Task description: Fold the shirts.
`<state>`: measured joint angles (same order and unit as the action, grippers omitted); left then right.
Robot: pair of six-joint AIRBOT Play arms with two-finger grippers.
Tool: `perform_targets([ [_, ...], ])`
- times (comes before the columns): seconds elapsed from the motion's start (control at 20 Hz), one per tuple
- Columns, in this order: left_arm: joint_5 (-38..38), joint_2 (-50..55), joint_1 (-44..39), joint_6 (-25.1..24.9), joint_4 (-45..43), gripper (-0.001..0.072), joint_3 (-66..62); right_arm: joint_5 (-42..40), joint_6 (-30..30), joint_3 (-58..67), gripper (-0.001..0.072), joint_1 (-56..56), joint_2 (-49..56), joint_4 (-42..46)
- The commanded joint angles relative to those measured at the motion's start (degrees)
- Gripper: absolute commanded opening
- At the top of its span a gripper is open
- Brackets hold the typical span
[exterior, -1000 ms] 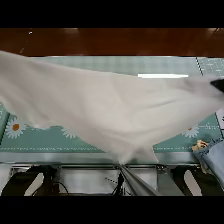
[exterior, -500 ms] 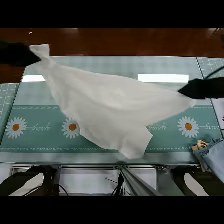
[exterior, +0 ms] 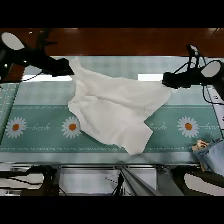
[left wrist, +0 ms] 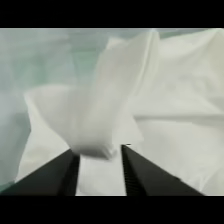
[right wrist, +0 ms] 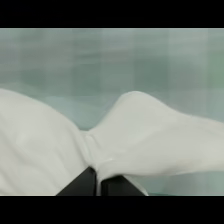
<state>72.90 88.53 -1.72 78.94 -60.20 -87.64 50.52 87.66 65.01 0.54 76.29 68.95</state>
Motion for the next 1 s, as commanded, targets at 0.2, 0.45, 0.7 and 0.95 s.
perform_targets([
  [0.2, 20.41, -5.68, 5.27, 7.3, -7.06, 0.0404, 1.18, 3.76, -5.99, 0.02, 0.003, 0.0, 2.29, 1.07],
  [0.45, 10.82, -25.59, -4.13, 9.75, 1.49, 0.0626, 31.93, 7.56, -6.51, 0.02, 0.003, 0.0, 2.29, 6.27],
  [0.7, -7.76, -32.35, -18.99, 13.94, 16.15, 0.0677, 58.55, 7.58, -6.51, 0.02, 0.003, 0.0, 2.29, 6.36],
  [0.95, -22.27, -25.66, -27.52, 13.9, 22.08, 0.0677, 61.53, 7.58, -6.51, 0.02, 0.0031, 0.0, 2.29, 6.34],
])
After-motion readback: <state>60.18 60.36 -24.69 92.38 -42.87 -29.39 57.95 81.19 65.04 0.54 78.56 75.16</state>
